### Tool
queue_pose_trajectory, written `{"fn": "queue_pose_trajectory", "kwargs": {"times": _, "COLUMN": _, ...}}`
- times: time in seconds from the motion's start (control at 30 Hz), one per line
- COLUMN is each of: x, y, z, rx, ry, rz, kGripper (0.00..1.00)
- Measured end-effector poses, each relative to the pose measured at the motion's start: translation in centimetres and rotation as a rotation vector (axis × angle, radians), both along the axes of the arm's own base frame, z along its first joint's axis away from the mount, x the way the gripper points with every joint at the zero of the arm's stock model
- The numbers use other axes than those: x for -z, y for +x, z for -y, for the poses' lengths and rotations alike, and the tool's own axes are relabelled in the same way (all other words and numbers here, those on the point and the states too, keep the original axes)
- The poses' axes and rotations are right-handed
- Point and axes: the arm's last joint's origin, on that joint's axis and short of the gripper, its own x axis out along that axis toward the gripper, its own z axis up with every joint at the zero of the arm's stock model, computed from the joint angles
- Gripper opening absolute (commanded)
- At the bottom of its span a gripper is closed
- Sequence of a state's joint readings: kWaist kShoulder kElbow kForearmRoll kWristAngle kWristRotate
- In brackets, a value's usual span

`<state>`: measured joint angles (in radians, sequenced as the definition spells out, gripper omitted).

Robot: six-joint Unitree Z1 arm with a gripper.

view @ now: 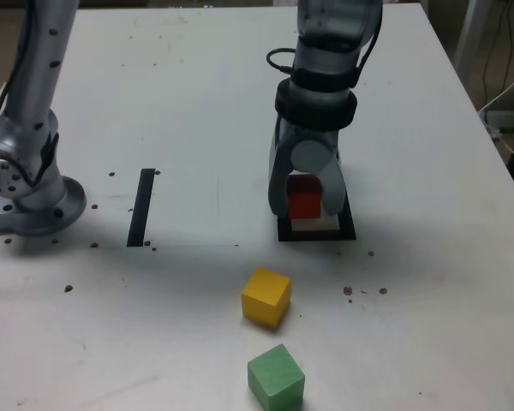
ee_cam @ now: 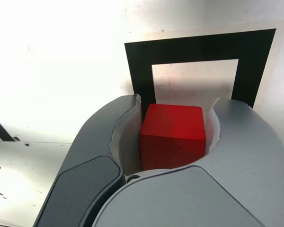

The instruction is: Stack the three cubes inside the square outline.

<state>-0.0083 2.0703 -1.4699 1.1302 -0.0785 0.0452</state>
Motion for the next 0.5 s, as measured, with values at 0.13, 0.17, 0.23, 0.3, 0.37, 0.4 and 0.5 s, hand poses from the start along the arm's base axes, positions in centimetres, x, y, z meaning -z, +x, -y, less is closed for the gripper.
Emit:
{"fn": "queue_pose_trajectory", "kwargs": {"times": 0.13, "x": 0.4, "y": 0.4, "z": 0.0, "rx": 0.000, "ry": 0.000, "rz": -0.002, "kGripper": 0.33}}
{"fn": "queue_pose_trajectory", "kwargs": {"times": 0.17, "x": 0.5, "y": 0.5, "z": 0.0, "rx": -0.001, "ry": 0.000, "rz": -0.004, "kGripper": 0.33}}
{"fn": "queue_pose_trajectory", "kwargs": {"times": 0.23, "x": 0.6, "y": 0.6, "z": -0.1, "rx": -0.003, "ry": 0.000, "rz": -0.006, "kGripper": 0.33}}
{"fn": "queue_pose_trajectory", "kwargs": {"times": 0.3, "x": 0.9, "y": 0.8, "z": -0.3, "rx": -0.007, "ry": 0.001, "rz": -0.009, "kGripper": 0.34}}
{"fn": "queue_pose_trajectory", "kwargs": {"times": 0.37, "x": 1.1, "y": 0.9, "z": -0.4, "rx": -0.010, "ry": 0.002, "rz": -0.012, "kGripper": 0.41}}
{"fn": "queue_pose_trajectory", "kwargs": {"times": 0.4, "x": 1.2, "y": 0.9, "z": -0.5, "rx": -0.012, "ry": 0.003, "rz": -0.011, "kGripper": 0.47}}
{"fn": "queue_pose_trajectory", "kwargs": {"times": 0.5, "x": 1.3, "y": 1.0, "z": -0.6, "rx": -0.014, "ry": 0.002, "rz": -0.012, "kGripper": 0.74}}
